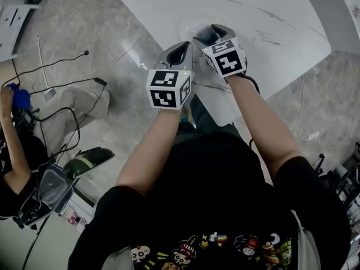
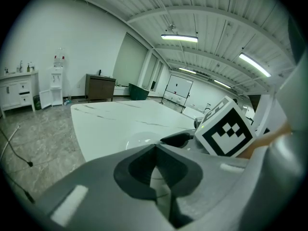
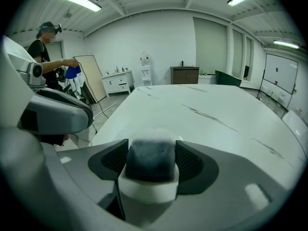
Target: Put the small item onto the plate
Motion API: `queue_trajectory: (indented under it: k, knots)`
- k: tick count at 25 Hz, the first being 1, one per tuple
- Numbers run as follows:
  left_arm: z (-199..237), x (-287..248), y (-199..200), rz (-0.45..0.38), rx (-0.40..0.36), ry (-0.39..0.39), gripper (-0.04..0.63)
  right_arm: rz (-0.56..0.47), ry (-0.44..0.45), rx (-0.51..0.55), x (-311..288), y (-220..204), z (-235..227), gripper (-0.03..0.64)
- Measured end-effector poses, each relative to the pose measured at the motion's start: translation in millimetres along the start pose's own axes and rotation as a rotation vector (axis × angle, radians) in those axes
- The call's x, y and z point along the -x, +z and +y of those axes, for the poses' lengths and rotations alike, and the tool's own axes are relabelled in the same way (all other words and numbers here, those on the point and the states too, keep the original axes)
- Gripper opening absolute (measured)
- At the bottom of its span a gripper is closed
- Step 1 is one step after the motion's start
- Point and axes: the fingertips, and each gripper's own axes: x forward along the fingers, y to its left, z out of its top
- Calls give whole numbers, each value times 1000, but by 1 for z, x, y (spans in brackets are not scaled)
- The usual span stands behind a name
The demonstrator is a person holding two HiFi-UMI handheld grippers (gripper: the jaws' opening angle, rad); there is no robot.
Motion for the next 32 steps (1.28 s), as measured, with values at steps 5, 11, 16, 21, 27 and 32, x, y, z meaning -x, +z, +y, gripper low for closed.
queue_trajectory:
  k: [5,11,16,21,27,32]
  knots:
    - [8,-1,-2,7,9,6,0,13,3,3,-9,3,0,331]
    - [5,6,-3,8,10,11,0,22,-7,6,-5,3,2,334]
    - [9,3,0,7,3,13,0,14,-13,9,-8,3,1,335]
    - [10,5,5,1,-13,14,0,-24,-10,2,3,11,1,336]
    - [7,16,17,-16,-41,20,0,-238,-80,13,65,45,-6,21]
    - [-2,27,35,-44,-82,15,0,-385,-86,2,124,66,-5,20]
